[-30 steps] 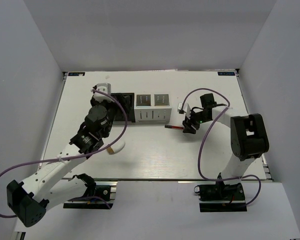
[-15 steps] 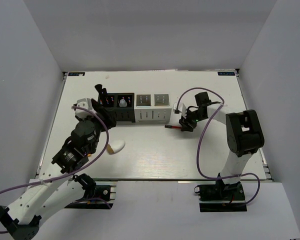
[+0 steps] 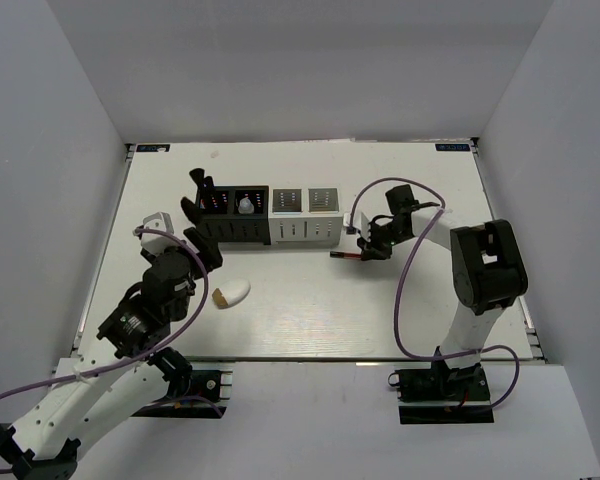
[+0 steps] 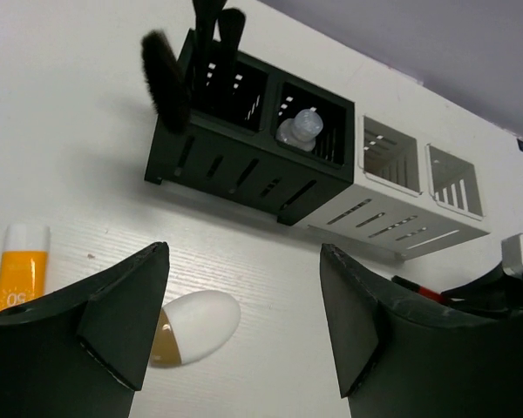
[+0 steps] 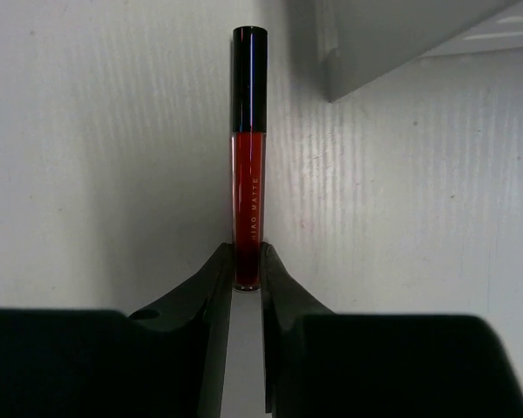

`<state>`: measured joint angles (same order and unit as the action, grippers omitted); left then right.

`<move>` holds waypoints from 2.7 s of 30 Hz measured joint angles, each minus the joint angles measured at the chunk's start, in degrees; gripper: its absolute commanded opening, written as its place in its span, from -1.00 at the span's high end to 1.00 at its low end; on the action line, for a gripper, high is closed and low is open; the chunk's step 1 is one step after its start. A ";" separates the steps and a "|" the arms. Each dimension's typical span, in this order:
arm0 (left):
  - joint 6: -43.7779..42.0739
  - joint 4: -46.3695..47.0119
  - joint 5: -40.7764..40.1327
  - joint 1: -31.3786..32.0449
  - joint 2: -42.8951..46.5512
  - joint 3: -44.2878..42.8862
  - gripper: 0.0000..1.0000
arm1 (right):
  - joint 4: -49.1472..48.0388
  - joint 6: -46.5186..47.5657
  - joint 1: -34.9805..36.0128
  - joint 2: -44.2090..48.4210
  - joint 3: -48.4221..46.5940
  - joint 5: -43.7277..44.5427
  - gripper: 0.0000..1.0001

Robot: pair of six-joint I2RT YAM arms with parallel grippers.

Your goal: Organize the makeup

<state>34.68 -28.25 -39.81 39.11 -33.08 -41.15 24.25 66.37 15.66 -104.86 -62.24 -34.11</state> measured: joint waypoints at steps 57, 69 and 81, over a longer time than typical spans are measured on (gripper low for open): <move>8.22 -10.43 -2.34 0.00 3.80 3.74 -0.63 | 18.38 38.01 18.62 -7.08 -45.24 17.57 1.00; 7.78 -10.32 -2.23 0.00 4.70 3.85 -0.69 | 18.51 39.85 21.22 -10.45 -45.24 20.61 0.73; 7.80 -9.94 -1.57 0.00 0.39 4.00 -0.76 | 17.59 39.43 22.03 -10.45 -45.22 20.63 0.01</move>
<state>42.48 -38.20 -41.39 39.11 -32.69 -37.15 41.85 105.80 37.69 -115.31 -107.46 -13.47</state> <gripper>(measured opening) 0.873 0.487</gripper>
